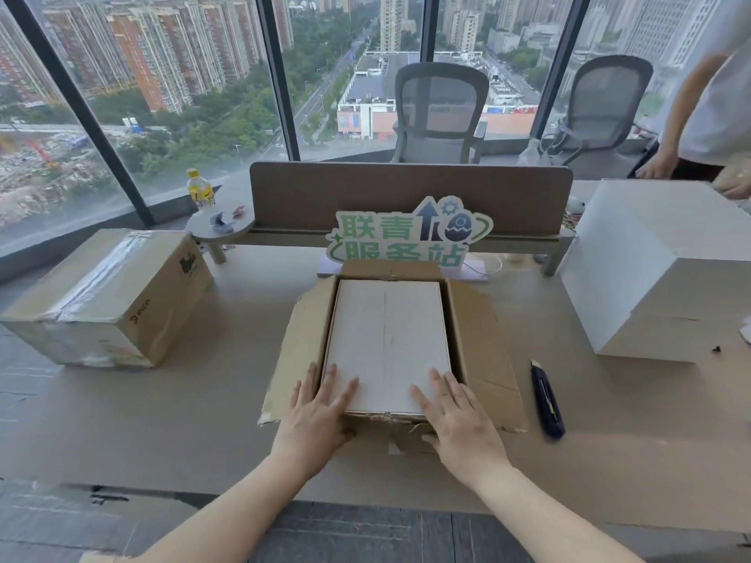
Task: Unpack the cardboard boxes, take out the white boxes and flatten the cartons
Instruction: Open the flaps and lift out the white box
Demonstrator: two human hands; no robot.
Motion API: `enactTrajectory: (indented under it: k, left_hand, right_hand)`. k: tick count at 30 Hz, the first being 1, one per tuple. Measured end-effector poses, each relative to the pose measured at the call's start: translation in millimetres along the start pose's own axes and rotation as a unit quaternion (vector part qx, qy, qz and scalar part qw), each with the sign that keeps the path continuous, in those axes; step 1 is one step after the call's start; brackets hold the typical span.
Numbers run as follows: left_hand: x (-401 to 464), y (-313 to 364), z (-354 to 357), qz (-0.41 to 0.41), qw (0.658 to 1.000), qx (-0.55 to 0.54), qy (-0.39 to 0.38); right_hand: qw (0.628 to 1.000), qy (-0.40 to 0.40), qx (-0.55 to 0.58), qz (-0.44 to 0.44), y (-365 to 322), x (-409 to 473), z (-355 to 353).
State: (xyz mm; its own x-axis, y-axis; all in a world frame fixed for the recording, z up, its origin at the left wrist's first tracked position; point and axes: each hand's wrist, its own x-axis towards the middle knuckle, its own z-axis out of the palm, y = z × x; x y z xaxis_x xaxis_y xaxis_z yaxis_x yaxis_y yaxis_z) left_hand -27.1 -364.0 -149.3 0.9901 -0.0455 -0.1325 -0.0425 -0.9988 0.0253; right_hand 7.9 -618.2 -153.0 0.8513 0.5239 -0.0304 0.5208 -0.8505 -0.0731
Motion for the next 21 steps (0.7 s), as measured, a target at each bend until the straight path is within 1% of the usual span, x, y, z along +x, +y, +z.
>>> enactTrajectory:
  k: [5, 10, 11, 13, 15, 16, 17, 19, 21]
  left_hand:
    - [-14, -6, 2, 0.025, 1.0, 0.004, -0.018]
    - [-24, -1, -7, 0.02, 0.999, -0.026, -0.04]
    - [-22, -1, -13, 0.021, 0.998, -0.032, -0.04]
    - [-11, 1, -28, 0.015, 0.998, -0.059, -0.014]
    - [6, 7, -42, -0.028, 0.991, -0.134, 0.005]
    - [15, 11, -49, -0.057, 0.982, -0.181, 0.005]
    - [24, 16, -53, -0.085, 0.972, -0.22, 0.002]
    - [38, 24, -58, -0.138, 0.959, -0.248, -0.021]
    - [48, 32, -58, -0.185, 0.95, -0.249, -0.048]
  right_hand:
    - [1.0, -0.002, 0.013, 0.019, -8, -10, 5]
    - [0.999, -0.009, 0.017, 0.037, -16, -17, 1]
    - [0.998, -0.017, 0.037, 0.043, -16, -13, -7]
    - [0.994, 0.0, 0.09, 0.062, -16, 2, -27]
    - [0.986, 0.031, 0.13, 0.098, -12, 21, -43]
    - [0.981, 0.027, 0.152, 0.12, -11, 30, -49]
    - [0.975, 0.008, 0.174, 0.141, -10, 39, -54]
    - [0.966, -0.032, 0.19, 0.17, -10, 53, -58]
    - [0.968, -0.066, 0.157, 0.184, -10, 62, -58]
